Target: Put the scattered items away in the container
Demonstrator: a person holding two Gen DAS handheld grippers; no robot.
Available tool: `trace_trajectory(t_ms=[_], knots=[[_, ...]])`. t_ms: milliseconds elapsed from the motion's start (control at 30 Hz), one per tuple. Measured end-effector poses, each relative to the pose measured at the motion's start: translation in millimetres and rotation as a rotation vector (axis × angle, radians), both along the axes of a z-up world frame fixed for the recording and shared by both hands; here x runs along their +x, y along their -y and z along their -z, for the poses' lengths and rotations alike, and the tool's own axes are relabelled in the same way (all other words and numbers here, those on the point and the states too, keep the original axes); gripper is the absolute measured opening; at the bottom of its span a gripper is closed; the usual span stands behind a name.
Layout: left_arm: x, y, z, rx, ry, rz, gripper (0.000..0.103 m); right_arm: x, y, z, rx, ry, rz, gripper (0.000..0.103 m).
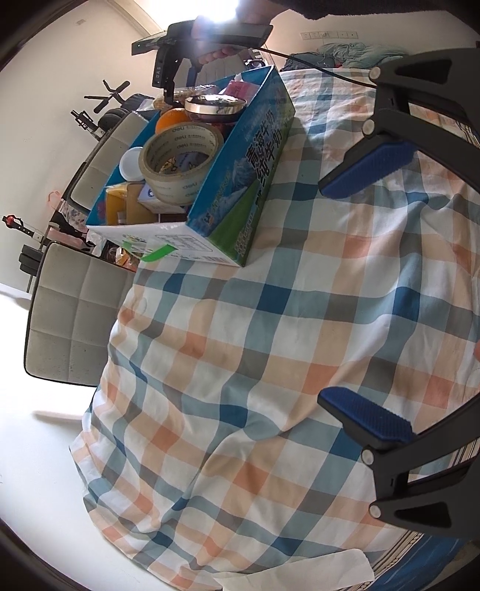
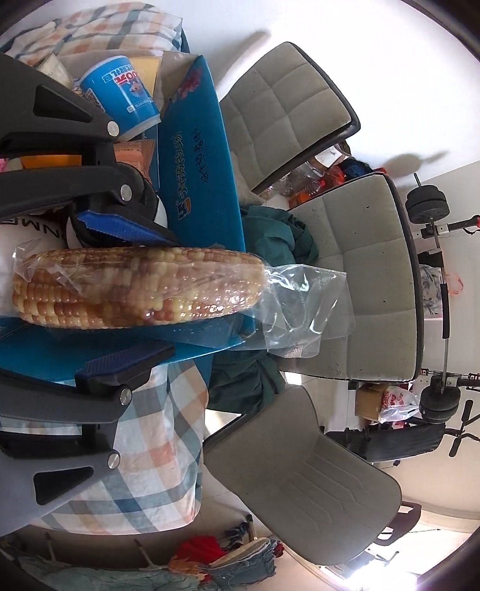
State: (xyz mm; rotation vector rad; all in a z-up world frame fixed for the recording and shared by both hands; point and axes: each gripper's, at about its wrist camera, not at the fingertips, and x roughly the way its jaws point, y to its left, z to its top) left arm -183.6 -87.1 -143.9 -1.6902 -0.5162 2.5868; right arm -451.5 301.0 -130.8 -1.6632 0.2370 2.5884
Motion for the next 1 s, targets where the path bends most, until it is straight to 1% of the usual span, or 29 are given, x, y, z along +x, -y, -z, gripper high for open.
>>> trace_trajectory(t_ms=[33,100,133,200,233,267,300,367,433,533,633,767,867,1000], knots=[[-1.2,-1.8,-2.6,0.004,-0.002,0.0,0.103,4.9,-2.6,-3.7,-0.014,-0.008,-0.008,0.064],[-4.8,-6.7,-9.1,0.0,-0.016,0.012,0.103,17.9,-8.0,-15.2,-0.008,-0.03,-0.003,0.077],[-6.3,-10.7,-13.9,-0.023,-0.028,0.017,0.103,27.7,-9.2,-22.3,-0.005,-0.049,0.0,0.081],[-9.4,-21.9,-25.3,-0.106,-0.058,0.032,0.103,51.4,-7.3,-35.9,0.007,-0.074,-0.017,0.091],[-10.7,-27.9,-31.2,-0.154,-0.07,0.035,0.103,67.3,-3.3,-42.6,0.03,-0.09,-0.028,0.094],[-12.8,-33.7,-36.7,-0.197,-0.08,0.038,0.103,84.1,2.1,-48.2,0.06,-0.105,-0.039,0.101],[-14.3,-39.5,-42.1,-0.23,-0.088,0.042,0.103,102.1,8.1,-52.7,0.09,-0.114,-0.049,0.103],[-18.6,-50.3,-52.8,-0.269,-0.097,0.056,0.103,141.3,19.5,-59.8,0.12,-0.131,-0.07,0.103],[-21.3,-59.0,-64.8,-0.276,-0.119,0.054,0.103,178.4,30.7,-63.0,0.154,-0.13,-0.07,0.103],[-24.2,-72.9,-82.0,-0.278,-0.134,0.053,0.103,227.3,43.1,-69.8,0.149,-0.142,-0.072,0.103],[-21.9,-88.6,-101.9,-0.29,-0.153,0.056,0.103,264.2,49.4,-77.7,0.127,-0.145,-0.053,0.103],[-13.2,-109.1,-127.2,-0.314,-0.187,0.056,0.103,288.7,48.5,-91.5,0.092,-0.152,-0.026,0.103],[-5.0,-123.2,-139.7,-0.316,-0.199,0.052,0.103,302.6,46.3,-105.7,0.101,-0.177,-0.027,0.103],[6.0,-139.3,-149.8,-0.355,-0.208,0.056,0.103,314.8,45.8,-123.2,0.123,-0.212,-0.05,0.103]])
